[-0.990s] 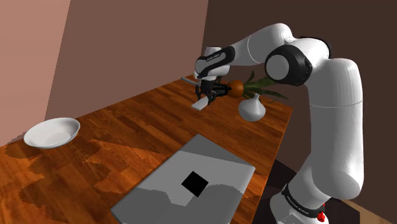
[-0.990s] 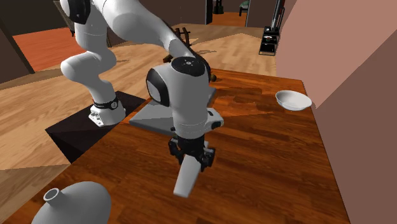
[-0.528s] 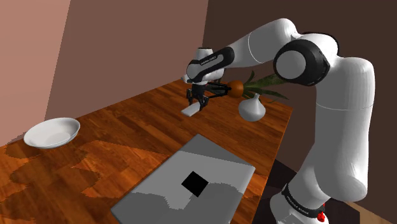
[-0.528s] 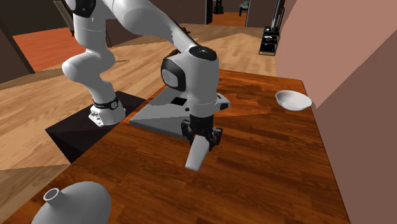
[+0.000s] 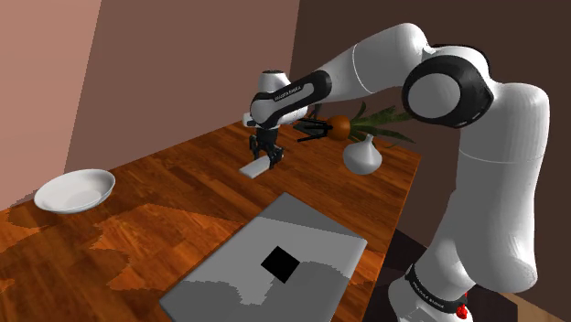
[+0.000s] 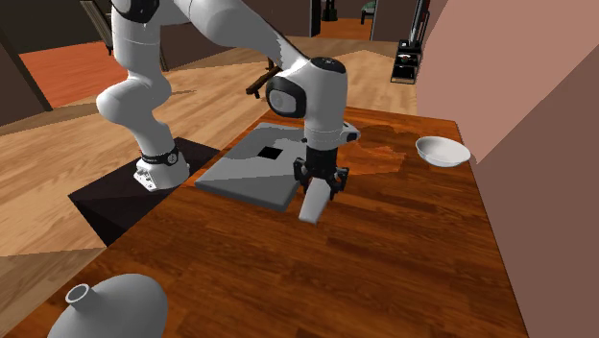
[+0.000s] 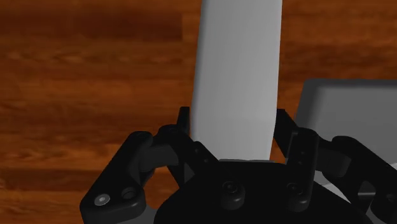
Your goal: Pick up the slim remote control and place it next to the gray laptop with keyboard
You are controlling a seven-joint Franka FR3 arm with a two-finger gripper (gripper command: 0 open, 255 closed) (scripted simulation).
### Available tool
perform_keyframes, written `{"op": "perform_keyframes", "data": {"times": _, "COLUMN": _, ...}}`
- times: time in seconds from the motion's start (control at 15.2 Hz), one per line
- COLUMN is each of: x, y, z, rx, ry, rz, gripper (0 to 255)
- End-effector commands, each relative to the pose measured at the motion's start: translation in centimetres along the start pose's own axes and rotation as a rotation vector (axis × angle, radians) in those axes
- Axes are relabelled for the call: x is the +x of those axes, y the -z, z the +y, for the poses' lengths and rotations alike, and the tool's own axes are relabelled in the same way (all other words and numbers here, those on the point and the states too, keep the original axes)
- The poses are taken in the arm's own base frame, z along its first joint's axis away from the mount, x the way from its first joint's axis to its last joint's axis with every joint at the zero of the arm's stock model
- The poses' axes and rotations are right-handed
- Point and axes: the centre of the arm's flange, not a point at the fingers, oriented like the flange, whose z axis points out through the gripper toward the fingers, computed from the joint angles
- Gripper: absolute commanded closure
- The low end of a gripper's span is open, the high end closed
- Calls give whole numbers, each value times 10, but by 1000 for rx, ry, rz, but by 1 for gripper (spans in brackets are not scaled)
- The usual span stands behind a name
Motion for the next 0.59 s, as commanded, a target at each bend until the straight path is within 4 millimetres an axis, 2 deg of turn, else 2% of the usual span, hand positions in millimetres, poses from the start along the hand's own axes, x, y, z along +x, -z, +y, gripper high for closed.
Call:
{"op": "perform_keyframes", "data": {"times": 0.0, "x": 28, "y": 1, "z": -1, "rx": -1, "ry": -1, "rz": 0, "gripper": 255}}
{"op": "perform_keyframes", "data": {"times": 0.53, "x": 133, "y": 0, "z": 3, "rx": -1, "ry": -1, "rz": 0, "gripper": 255}}
